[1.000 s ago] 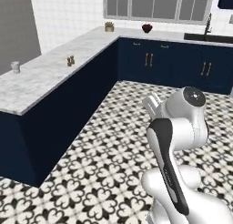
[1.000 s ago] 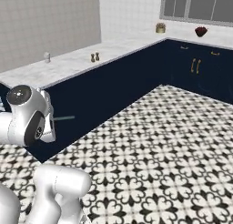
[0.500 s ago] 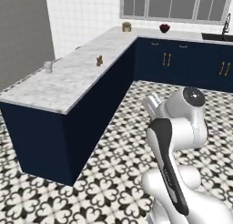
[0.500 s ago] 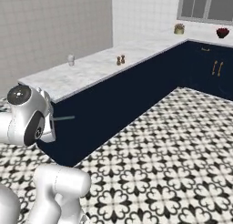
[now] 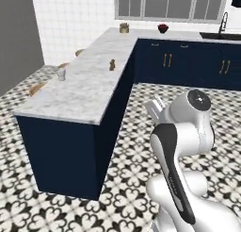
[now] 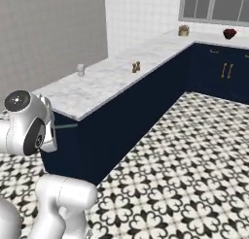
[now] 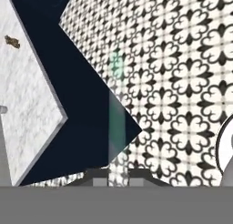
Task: Take a straw from the drawer in front and place it inside the glass cup on the dining counter.
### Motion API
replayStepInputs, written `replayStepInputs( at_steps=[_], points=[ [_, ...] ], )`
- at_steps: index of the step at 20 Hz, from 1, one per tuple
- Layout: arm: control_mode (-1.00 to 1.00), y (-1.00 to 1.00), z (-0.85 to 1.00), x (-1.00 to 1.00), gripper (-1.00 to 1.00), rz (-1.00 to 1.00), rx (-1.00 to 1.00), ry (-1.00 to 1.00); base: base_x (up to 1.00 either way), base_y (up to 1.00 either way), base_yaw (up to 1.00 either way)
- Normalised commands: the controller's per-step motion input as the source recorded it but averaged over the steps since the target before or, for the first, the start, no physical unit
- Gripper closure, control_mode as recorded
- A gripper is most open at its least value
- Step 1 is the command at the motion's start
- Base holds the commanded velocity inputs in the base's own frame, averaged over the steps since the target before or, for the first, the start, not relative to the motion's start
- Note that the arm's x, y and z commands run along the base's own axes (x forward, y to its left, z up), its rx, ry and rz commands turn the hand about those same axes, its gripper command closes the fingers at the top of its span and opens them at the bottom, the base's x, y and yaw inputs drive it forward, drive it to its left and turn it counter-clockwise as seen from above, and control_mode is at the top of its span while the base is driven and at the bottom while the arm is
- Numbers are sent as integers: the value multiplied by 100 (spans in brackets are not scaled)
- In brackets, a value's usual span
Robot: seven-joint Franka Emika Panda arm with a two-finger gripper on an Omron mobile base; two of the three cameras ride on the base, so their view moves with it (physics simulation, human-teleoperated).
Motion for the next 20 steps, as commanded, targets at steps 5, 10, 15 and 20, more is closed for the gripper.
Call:
replayStepInputs(
  at_steps=[5,10,15,20],
  points=[
    [100,0,0,0,100,0,0,0,16,100,-44],
    [100,0,0,0,100,0,0,0,1,100,-32],
    [100,0,0,0,100,0,0,0,0,100,-22],
    [100,0,0,0,100,0,0,0,0,100,-23]
  ],
)
